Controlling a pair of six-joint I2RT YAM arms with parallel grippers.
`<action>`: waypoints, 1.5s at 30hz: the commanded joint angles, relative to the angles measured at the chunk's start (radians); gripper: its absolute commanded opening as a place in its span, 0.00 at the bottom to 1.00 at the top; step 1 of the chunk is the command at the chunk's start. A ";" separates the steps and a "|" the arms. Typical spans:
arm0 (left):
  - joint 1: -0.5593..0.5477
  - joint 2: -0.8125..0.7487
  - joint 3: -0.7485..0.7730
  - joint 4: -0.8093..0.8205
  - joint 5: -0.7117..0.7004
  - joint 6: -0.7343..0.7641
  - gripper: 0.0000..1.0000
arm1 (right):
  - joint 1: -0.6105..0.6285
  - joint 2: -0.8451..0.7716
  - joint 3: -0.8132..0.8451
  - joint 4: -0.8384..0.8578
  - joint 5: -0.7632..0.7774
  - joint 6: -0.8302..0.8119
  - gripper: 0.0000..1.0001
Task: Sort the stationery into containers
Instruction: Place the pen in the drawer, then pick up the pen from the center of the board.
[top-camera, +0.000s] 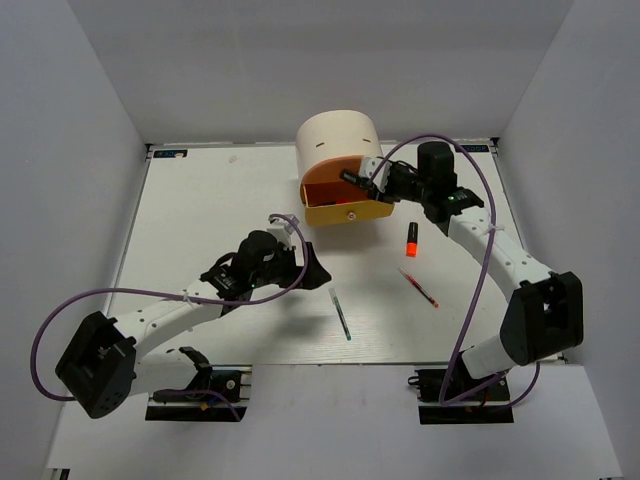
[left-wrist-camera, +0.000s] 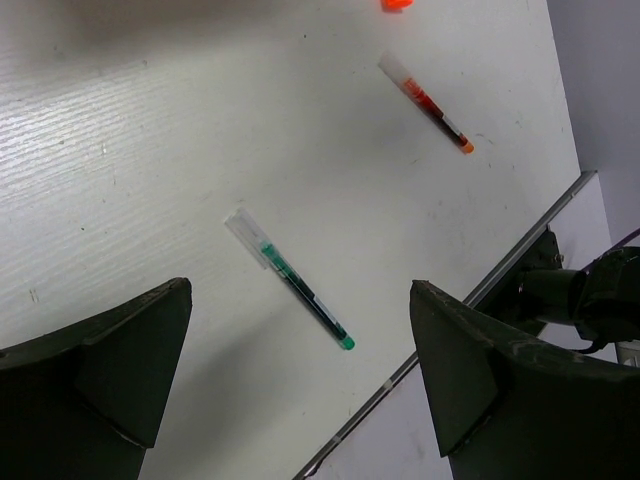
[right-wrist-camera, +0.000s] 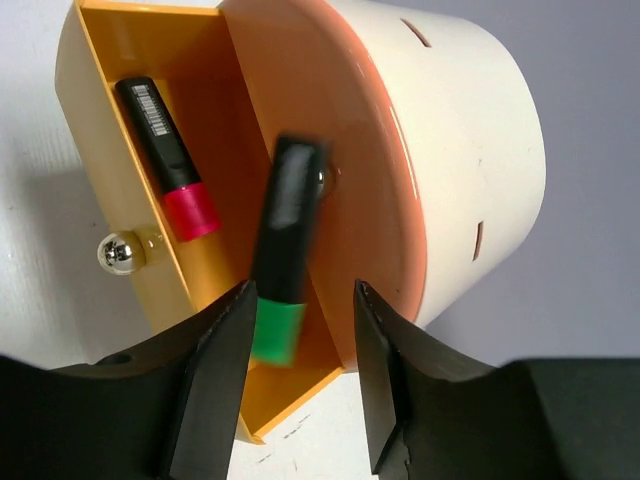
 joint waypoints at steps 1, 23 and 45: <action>-0.003 -0.041 -0.025 0.025 -0.003 -0.019 1.00 | 0.003 -0.027 0.025 0.042 0.004 -0.010 0.50; -0.003 -0.003 -0.013 0.034 0.027 -0.019 1.00 | -0.194 -0.145 -0.146 -0.010 0.390 0.869 0.32; -0.003 -0.064 -0.051 0.006 -0.001 -0.046 1.00 | -0.245 0.261 -0.082 -0.166 0.412 1.084 0.48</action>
